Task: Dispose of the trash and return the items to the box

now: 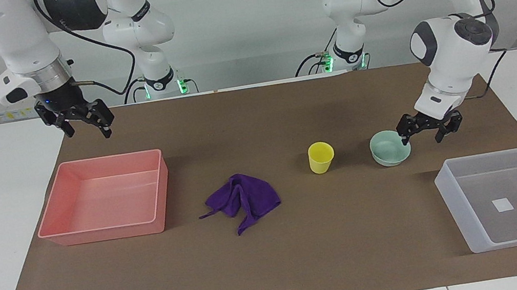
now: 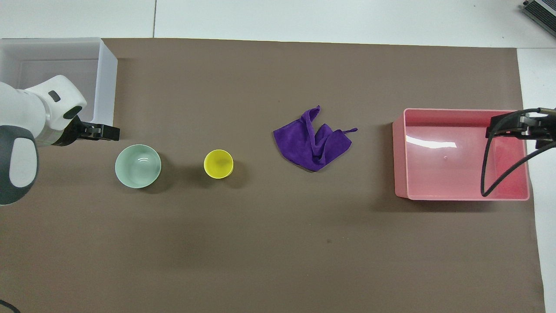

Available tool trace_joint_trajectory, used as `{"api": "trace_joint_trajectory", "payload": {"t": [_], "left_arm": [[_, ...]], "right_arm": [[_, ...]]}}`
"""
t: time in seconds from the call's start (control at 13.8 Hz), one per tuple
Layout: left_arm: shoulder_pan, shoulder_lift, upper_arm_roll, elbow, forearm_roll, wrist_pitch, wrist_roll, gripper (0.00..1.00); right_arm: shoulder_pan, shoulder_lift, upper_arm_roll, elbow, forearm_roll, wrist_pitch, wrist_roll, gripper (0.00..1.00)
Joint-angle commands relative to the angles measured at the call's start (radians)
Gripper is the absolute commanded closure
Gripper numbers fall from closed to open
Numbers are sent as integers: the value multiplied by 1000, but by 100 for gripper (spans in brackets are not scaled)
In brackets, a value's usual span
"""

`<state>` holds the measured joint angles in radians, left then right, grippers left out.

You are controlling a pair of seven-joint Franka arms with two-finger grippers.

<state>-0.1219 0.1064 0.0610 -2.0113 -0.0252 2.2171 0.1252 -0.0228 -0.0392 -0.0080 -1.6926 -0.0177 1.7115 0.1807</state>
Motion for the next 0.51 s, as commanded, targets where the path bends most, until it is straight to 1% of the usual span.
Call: {"api": "trace_joint_trajectory", "payload": {"t": [0.0, 0.15, 0.22, 0.44], "left_arm": [[8, 25, 2, -38, 8, 53, 27, 0], [14, 73, 2, -44, 8, 96, 31, 0], [30, 79, 0, -61, 8, 114, 37, 0], [36, 62, 0, -121, 8, 107, 57, 0]], "right_arm": [[29, 34, -1, -36, 39, 87, -18, 0], [73, 91, -1, -44, 39, 182, 20, 0], [104, 120, -1, -44, 38, 228, 51, 0], [173, 218, -1, -44, 36, 357, 155, 0]]}}
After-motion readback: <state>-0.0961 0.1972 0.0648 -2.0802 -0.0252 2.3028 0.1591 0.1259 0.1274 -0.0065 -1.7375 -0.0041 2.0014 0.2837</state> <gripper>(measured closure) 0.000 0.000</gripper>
